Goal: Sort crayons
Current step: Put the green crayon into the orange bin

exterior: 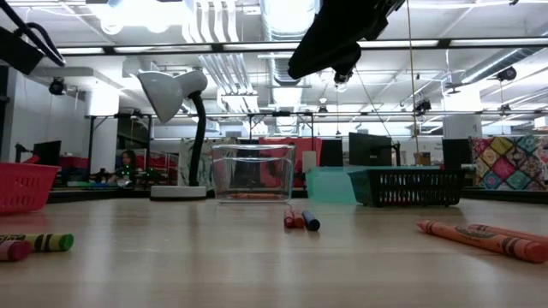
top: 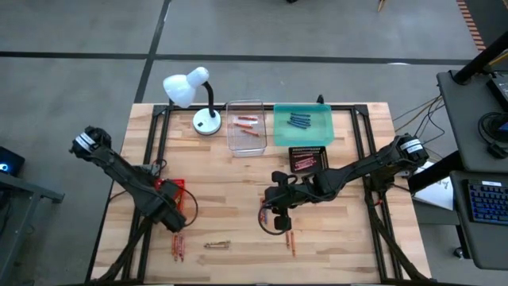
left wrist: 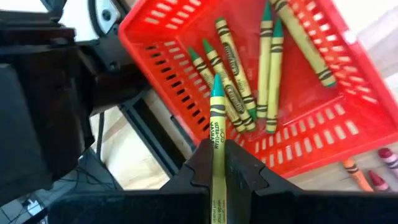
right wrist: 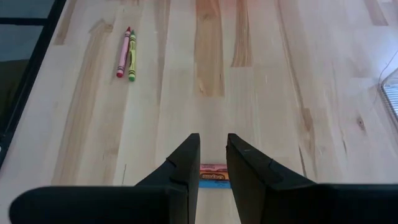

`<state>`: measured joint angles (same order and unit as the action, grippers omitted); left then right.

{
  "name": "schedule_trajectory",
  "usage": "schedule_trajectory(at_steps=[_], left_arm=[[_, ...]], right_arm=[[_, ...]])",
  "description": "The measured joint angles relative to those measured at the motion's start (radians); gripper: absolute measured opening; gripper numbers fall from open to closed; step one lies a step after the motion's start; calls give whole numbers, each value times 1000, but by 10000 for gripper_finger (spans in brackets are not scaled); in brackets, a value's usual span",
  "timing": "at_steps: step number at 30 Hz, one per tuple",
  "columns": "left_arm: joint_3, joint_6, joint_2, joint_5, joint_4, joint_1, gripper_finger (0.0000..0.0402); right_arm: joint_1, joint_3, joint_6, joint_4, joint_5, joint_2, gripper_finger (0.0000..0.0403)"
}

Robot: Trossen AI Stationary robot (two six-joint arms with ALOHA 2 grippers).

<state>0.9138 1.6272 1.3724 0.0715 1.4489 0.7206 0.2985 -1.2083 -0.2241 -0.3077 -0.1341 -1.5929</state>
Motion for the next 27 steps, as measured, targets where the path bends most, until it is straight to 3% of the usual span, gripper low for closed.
schedule_trajectory(at_steps=[12, 27], left_arm=[[-9, -122, 1, -19, -27, -106, 0], [-82, -71, 1, -218, -185, -167, 3]], right_arm=[[0, 7, 0, 2, 0, 0, 68], [0, 35, 0, 14, 1, 0, 68]])
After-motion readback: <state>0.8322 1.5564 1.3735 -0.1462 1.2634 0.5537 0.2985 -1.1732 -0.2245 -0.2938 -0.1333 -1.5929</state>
